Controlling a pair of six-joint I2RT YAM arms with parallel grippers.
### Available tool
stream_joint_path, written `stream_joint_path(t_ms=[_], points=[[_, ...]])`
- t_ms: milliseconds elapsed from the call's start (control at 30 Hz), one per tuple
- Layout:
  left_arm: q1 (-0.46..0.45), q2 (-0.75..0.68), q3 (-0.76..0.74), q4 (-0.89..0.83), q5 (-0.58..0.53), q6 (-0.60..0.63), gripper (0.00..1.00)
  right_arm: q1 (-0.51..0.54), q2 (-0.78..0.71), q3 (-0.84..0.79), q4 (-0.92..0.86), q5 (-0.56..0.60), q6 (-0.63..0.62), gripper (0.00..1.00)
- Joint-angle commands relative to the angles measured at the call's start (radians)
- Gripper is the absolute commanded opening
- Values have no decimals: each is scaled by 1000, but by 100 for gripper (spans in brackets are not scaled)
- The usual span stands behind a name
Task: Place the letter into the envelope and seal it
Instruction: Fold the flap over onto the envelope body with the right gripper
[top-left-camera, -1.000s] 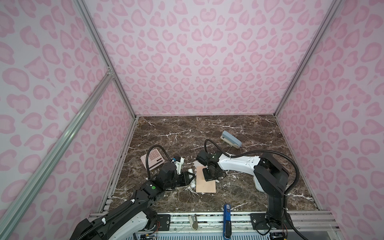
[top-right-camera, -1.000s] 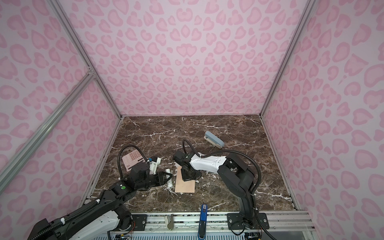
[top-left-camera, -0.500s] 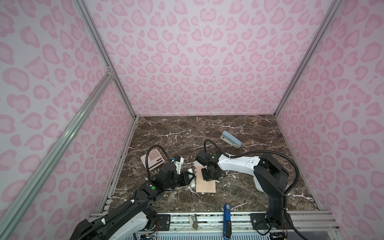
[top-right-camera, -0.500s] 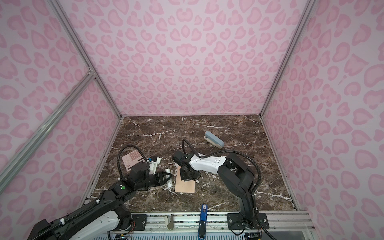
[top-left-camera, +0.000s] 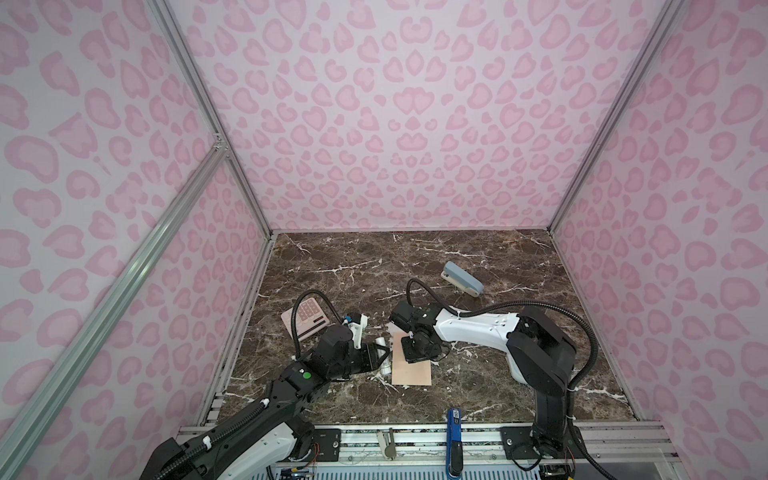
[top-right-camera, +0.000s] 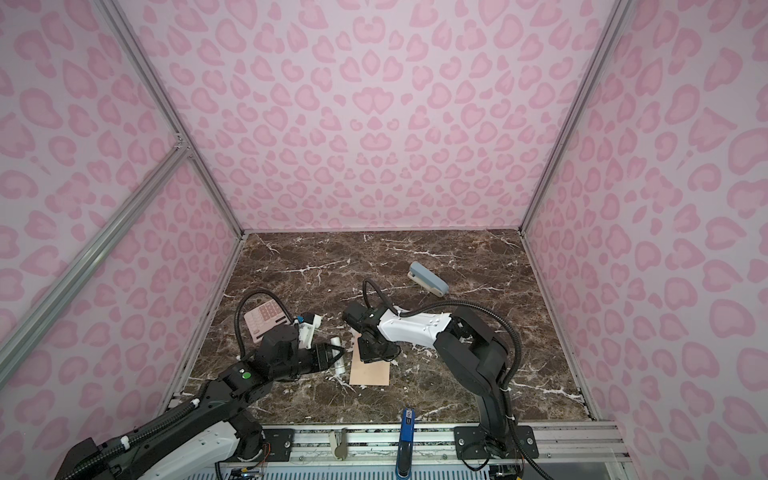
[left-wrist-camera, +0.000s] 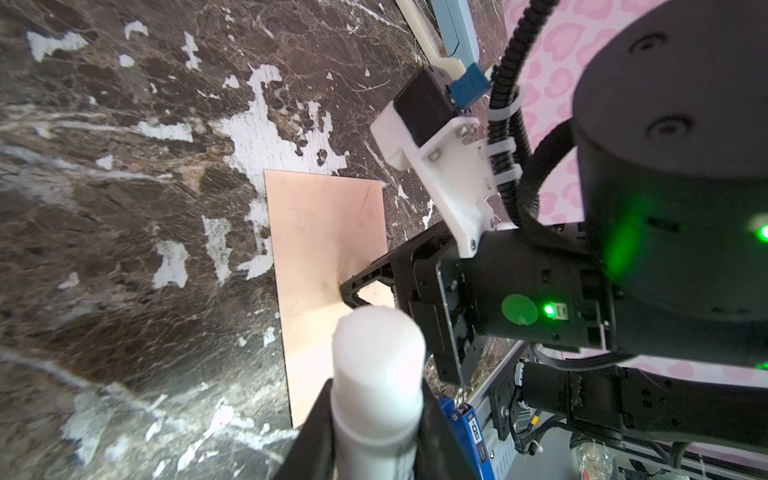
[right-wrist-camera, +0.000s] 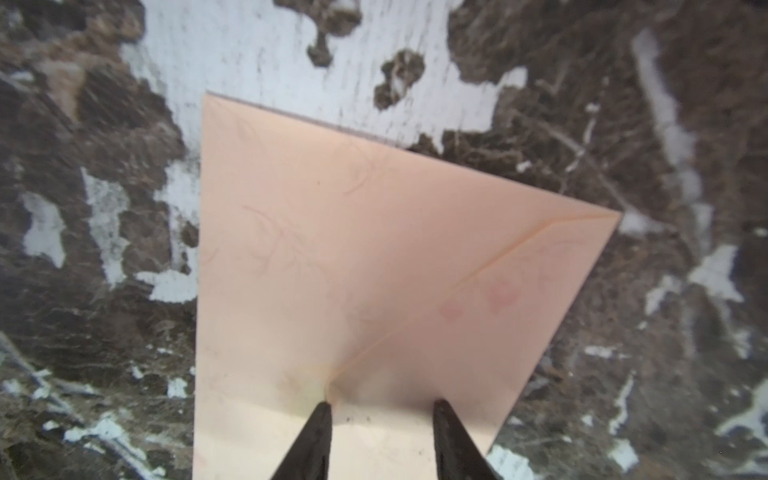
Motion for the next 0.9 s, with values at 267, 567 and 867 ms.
stream_joint_path(t_ms=[267, 567, 867], points=[[2, 5, 9, 14, 2, 13, 12, 0, 110, -41, 50, -127, -23, 8], [2, 10, 12, 14, 2, 15, 12, 3, 125, -22, 64, -146, -13, 26], [3, 9, 9, 16, 2, 12, 12, 4, 147, -9, 74, -158, 0, 33]])
